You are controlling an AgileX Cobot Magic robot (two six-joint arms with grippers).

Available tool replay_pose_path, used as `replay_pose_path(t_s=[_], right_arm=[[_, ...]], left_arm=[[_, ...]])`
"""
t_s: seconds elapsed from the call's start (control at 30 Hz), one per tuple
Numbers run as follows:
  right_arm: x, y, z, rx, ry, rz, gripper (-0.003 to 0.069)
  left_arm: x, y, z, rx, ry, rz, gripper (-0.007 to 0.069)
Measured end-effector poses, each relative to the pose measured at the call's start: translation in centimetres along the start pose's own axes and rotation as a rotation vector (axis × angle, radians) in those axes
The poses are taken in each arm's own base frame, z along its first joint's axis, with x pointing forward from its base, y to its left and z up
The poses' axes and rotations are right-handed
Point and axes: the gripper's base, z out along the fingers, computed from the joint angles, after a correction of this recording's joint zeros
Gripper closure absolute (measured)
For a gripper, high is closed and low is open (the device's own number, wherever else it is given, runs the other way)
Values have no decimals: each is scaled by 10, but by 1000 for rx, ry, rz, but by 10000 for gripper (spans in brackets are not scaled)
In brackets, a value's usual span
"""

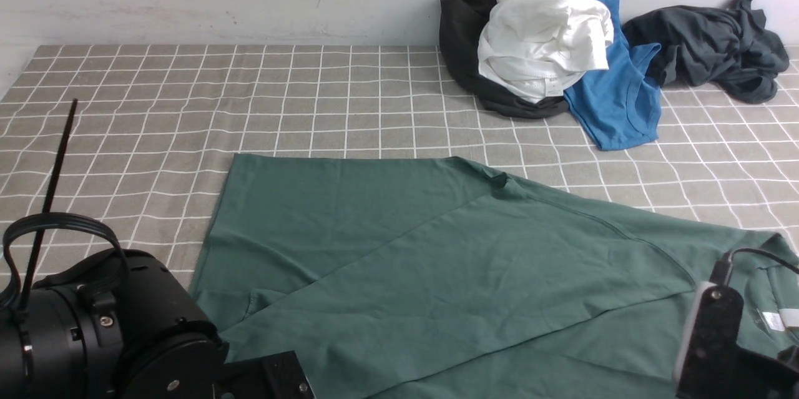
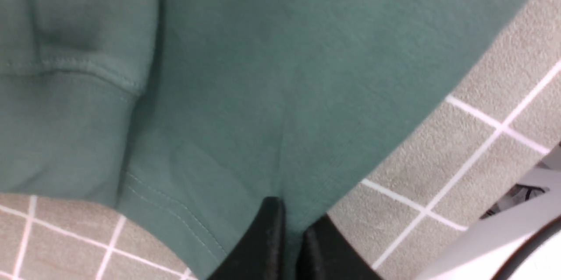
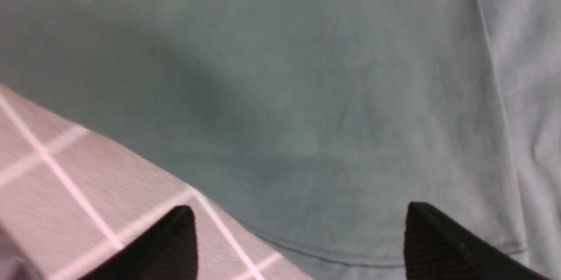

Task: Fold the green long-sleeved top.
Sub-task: Use both arms simultaneously to clamp the lower edge of the clothing fabric

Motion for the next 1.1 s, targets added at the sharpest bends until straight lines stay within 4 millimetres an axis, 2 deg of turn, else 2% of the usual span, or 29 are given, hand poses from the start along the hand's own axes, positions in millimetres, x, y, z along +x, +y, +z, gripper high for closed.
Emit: replay_pose_path(t_s=[0.17, 0.3, 0.67, 0.8, 0.83, 0.93, 1.0, 1.03, 1.1], right_arm=[[15, 2, 13, 30, 93, -106, 49], [23, 1, 27, 50, 162, -213, 87], [14, -4, 46, 55, 138, -261, 223], [14, -5, 45, 67, 133, -273, 339], [14, -5, 45, 67, 133, -274, 346], [14, -5, 42, 80, 121, -275, 487], [14, -5, 42, 82, 119, -275, 526], [14, -5, 40, 85, 120, -275, 592], [13, -7, 34, 92, 123, -275, 645]], left_arm=[[0, 0, 0, -1, -4, 0, 622], [-1, 0, 1, -3, -12, 0, 622], [-1, 0, 1, -5, -21, 0, 622], [-1, 0, 1, -5, -21, 0, 622], [-1, 0, 1, -5, -21, 0, 622], [-1, 0, 1, -5, -21, 0, 622], [-1, 0, 1, -6, -21, 1, 622], [-1, 0, 1, -7, -21, 1, 622], [-1, 1, 1, -9, -20, 2, 622]])
